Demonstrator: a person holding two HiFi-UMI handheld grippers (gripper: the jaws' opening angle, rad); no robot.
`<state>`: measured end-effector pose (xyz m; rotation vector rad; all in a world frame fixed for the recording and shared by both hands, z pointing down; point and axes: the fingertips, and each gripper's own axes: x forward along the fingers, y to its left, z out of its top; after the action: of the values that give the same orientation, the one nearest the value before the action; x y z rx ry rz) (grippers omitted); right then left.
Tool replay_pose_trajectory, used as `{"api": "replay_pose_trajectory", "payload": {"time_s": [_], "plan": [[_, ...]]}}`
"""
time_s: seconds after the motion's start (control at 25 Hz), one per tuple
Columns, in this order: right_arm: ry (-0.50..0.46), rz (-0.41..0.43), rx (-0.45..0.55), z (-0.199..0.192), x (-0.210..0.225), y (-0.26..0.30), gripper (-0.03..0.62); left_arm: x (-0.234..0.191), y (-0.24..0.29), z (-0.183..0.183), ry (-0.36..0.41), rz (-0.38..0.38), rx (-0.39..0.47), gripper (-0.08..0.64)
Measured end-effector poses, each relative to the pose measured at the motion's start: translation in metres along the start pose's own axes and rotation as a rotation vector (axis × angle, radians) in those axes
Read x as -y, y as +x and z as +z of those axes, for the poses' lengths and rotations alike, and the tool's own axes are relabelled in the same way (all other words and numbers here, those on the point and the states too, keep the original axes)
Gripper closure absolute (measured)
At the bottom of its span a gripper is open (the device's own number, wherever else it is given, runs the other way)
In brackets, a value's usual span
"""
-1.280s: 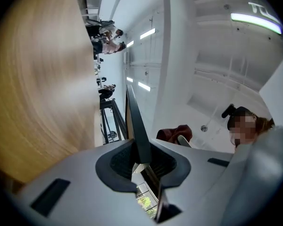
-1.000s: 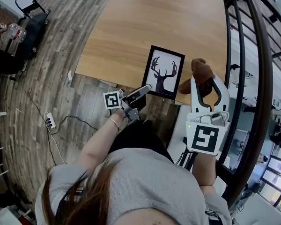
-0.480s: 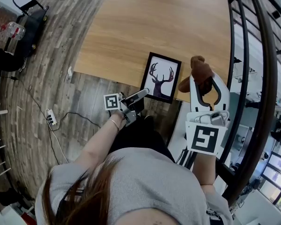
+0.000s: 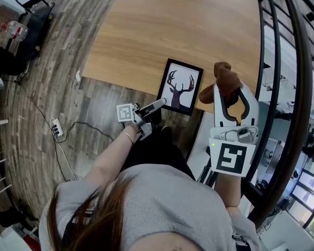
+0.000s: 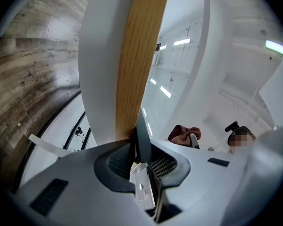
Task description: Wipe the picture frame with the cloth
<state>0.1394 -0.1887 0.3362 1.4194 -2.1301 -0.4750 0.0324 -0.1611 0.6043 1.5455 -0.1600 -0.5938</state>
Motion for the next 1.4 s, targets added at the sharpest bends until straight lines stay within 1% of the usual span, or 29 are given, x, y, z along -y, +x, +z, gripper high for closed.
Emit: {"api": "replay_pose_trajectory", "payload": {"time_s": [0.12, 0.28, 0.4, 0.44, 0.48, 0.52, 0.56, 0.64, 0.76, 0.84, 0.92, 0.96, 1.0, 1.04, 1.12, 1.2, 1.28, 1.36, 1.4], "plan": [[0.005, 0.013, 0.000, 0.003, -0.001, 0.001, 0.459, 0.003, 0.002, 0.001, 0.010, 0.003, -0.016, 0.499], [0.018, 0.023, 0.001, 0.004, -0.006, 0.005, 0.459, 0.003, 0.002, 0.003, 0.056, 0.015, -0.049, 0.495], [0.021, 0.035, 0.001, 0.005, -0.010, 0.006, 0.459, 0.006, 0.002, 0.004, 0.080, 0.009, -0.055, 0.468], [0.043, 0.029, 0.008, 0.006, -0.011, 0.005, 0.459, 0.008, 0.003, 0.003, 0.083, 0.002, -0.057, 0.456], [0.096, 0.009, 0.022, 0.007, -0.009, 0.004, 0.459, 0.011, 0.003, 0.003, 0.085, -0.005, -0.061, 0.432], [0.167, -0.019, 0.041, 0.009, -0.008, 0.003, 0.459, 0.014, 0.004, 0.002, 0.088, -0.011, -0.065, 0.390], [0.225, -0.041, 0.056, 0.010, -0.006, 0.002, 0.459, 0.016, 0.003, 0.002, 0.092, -0.012, -0.066, 0.372], [0.264, -0.054, 0.068, 0.012, -0.006, 0.001, 0.459, 0.014, -0.003, 0.005, 0.094, 0.001, -0.048, 0.365], [0.261, -0.050, 0.073, 0.014, -0.007, -0.001, 0.459, 0.009, -0.019, 0.016, 0.090, 0.023, 0.002, 0.365], [0.264, -0.056, 0.077, 0.015, -0.006, -0.002, 0.459, 0.009, -0.032, 0.021, 0.100, 0.036, 0.017, 0.365], [0.285, -0.064, 0.083, 0.016, -0.006, -0.006, 0.459, 0.015, -0.048, 0.023, 0.124, 0.051, 0.036, 0.365], [0.298, -0.064, 0.088, 0.017, -0.006, -0.008, 0.459, 0.022, -0.055, 0.024, 0.155, 0.061, 0.047, 0.365], [0.311, -0.063, 0.093, 0.017, -0.006, -0.009, 0.459, 0.032, -0.060, 0.024, 0.211, 0.078, 0.048, 0.365], [0.323, -0.063, 0.100, 0.017, -0.006, -0.010, 0.459, 0.045, -0.059, 0.025, 0.295, 0.101, 0.032, 0.365], [0.343, -0.074, 0.109, 0.016, -0.006, -0.011, 0.459, 0.079, -0.039, 0.023, 0.527, 0.155, -0.027, 0.367], [0.351, -0.092, 0.105, 0.013, -0.005, -0.011, 0.459, 0.122, 0.000, 0.022, 0.784, 0.194, -0.055, 0.380], [0.349, -0.099, 0.089, 0.007, -0.006, -0.012, 0.459, 0.168, 0.041, 0.018, 1.008, 0.187, -0.032, 0.419], [0.369, -0.113, 0.094, 0.009, -0.004, -0.014, 0.459, 0.205, 0.071, 0.012, 1.185, 0.179, 0.017, 0.468], [0.381, -0.124, 0.103, 0.011, -0.001, -0.015, 0.459, 0.220, 0.082, 0.009, 1.269, 0.191, 0.041, 0.507]]}}
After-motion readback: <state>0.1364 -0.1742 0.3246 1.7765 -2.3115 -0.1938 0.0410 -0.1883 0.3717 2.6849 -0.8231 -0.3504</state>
